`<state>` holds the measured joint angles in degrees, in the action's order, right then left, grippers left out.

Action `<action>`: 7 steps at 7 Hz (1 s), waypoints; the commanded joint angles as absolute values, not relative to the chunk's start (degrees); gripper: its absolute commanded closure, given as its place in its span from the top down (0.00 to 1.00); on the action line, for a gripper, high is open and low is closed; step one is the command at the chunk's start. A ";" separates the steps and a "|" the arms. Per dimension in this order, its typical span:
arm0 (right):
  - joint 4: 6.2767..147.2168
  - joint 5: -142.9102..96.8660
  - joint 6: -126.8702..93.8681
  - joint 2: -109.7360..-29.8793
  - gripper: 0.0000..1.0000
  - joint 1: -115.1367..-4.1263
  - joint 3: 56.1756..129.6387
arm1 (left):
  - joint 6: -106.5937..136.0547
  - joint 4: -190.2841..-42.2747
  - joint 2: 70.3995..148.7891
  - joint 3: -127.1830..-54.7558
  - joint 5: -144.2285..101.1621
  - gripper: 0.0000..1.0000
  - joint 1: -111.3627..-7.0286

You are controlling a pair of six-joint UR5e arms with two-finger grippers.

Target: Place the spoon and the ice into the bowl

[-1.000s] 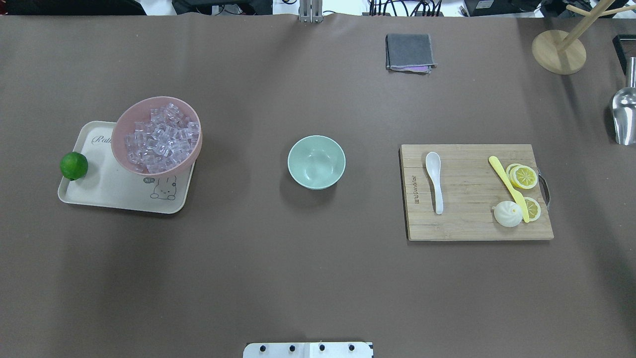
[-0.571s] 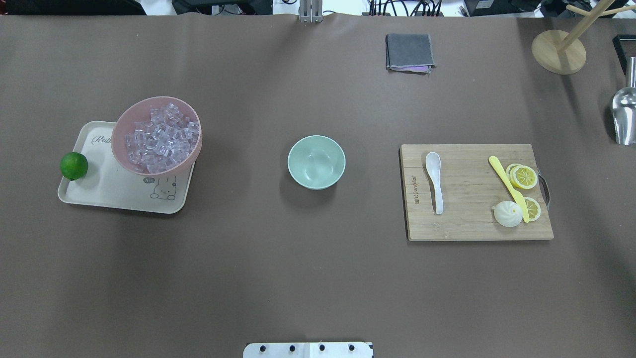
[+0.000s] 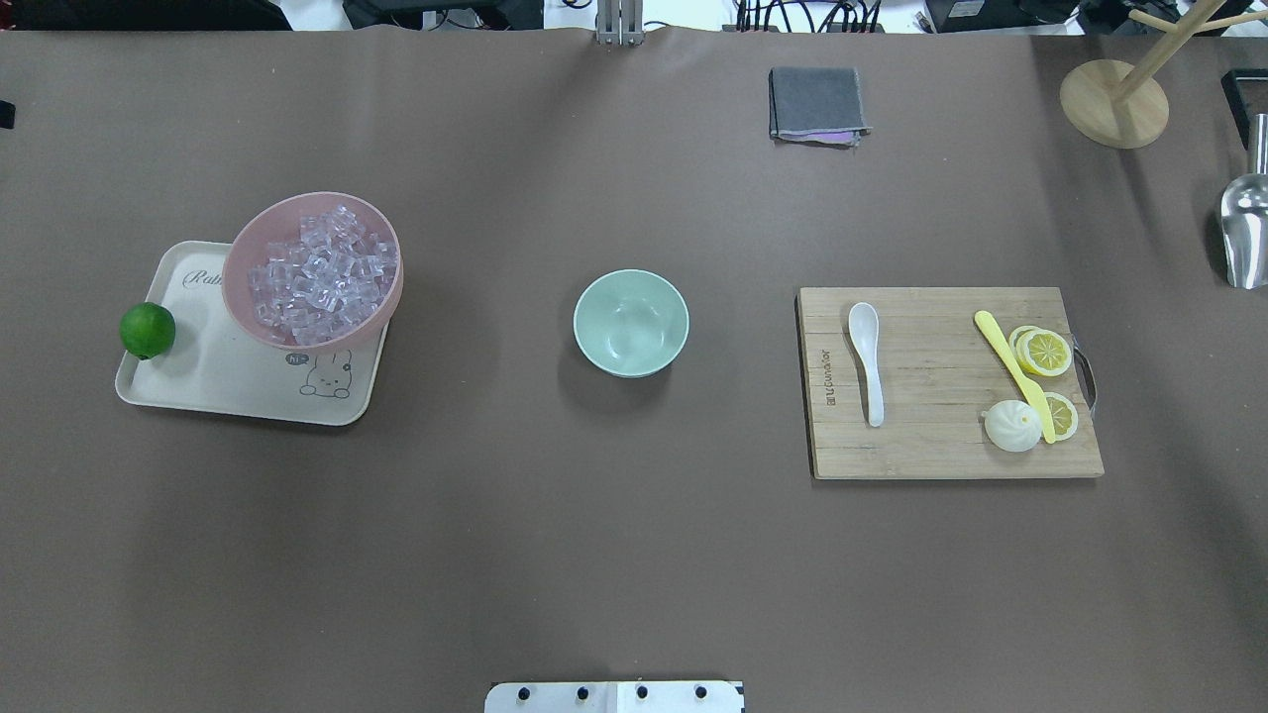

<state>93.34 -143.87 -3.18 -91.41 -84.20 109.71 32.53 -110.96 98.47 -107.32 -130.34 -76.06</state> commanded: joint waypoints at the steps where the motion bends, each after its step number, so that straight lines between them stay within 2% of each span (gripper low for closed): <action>1: 87.64 -144.58 -3.43 -92.98 1.00 -84.20 108.81 | 41.90 -110.92 101.06 -109.59 -122.13 0.98 -68.07; 3: 87.37 -145.80 -8.48 -92.03 1.00 -84.03 109.68 | 50.29 -110.92 105.27 -109.34 -117.70 0.98 -58.94; 5: 83.78 -144.59 -22.16 -90.71 1.00 -80.79 112.14 | 51.94 -111.18 105.47 -108.46 -110.17 0.98 -51.80; 7: 78.95 -143.36 -31.43 -89.04 1.00 -76.23 112.24 | 51.94 -117.99 105.38 -103.31 -108.90 0.97 -50.02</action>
<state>81.77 -144.27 -26.19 -89.91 -78.84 112.05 51.77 -113.72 105.41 -106.39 -109.86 -51.27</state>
